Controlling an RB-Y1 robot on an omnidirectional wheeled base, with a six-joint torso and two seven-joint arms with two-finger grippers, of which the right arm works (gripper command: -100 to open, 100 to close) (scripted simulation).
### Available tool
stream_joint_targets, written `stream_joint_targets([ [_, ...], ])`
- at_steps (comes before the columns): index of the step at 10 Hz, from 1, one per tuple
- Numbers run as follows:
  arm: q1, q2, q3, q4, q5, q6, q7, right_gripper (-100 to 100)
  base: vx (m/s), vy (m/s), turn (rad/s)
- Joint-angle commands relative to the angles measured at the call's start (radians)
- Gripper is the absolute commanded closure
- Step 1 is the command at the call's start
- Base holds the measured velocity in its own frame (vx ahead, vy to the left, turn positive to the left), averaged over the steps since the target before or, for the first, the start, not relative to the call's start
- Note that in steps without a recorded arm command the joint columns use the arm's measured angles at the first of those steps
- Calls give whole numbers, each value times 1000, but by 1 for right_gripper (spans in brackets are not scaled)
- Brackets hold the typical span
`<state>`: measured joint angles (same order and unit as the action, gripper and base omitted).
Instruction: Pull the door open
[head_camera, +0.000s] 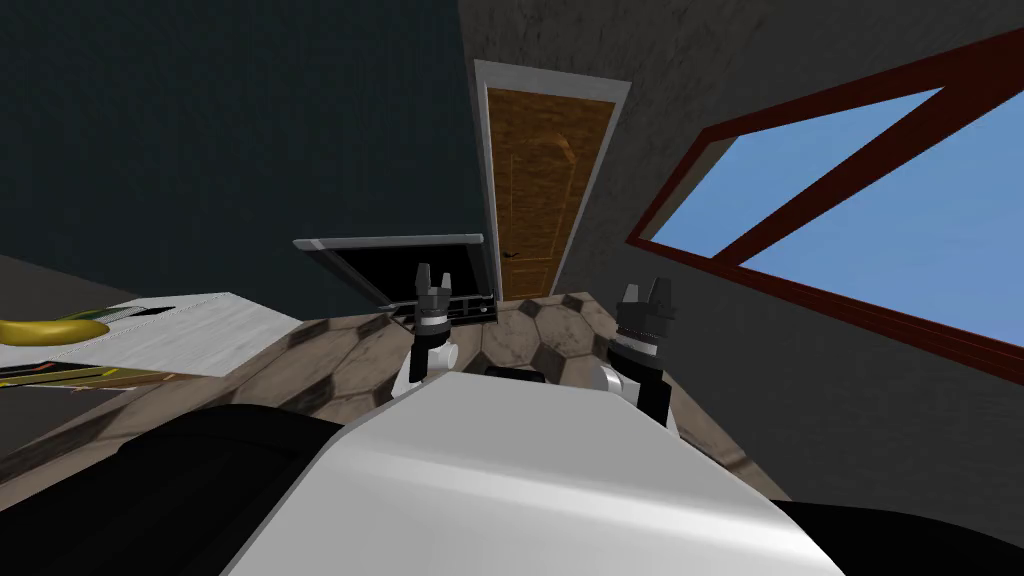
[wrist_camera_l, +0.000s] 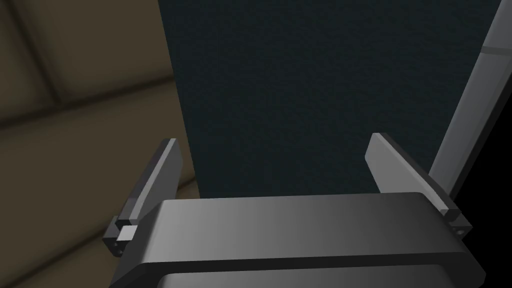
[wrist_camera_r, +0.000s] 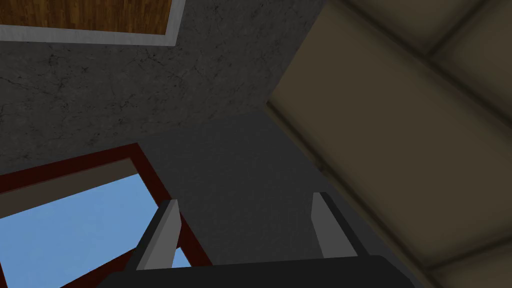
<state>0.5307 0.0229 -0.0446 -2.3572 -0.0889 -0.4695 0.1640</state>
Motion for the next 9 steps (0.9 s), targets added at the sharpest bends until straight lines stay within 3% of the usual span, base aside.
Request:
stream_joint_targets([
  [1, -16, -8, -14, 34, -2, -6, 4, -100, 32, -5, 161],
  [5, -49, -22, -41, 101, -5, -19, 13, -100, 57, -5, 112],
  [9, -97, -39, -81, 199, -10, -37, 26, -100, 61, -12, 153],
])
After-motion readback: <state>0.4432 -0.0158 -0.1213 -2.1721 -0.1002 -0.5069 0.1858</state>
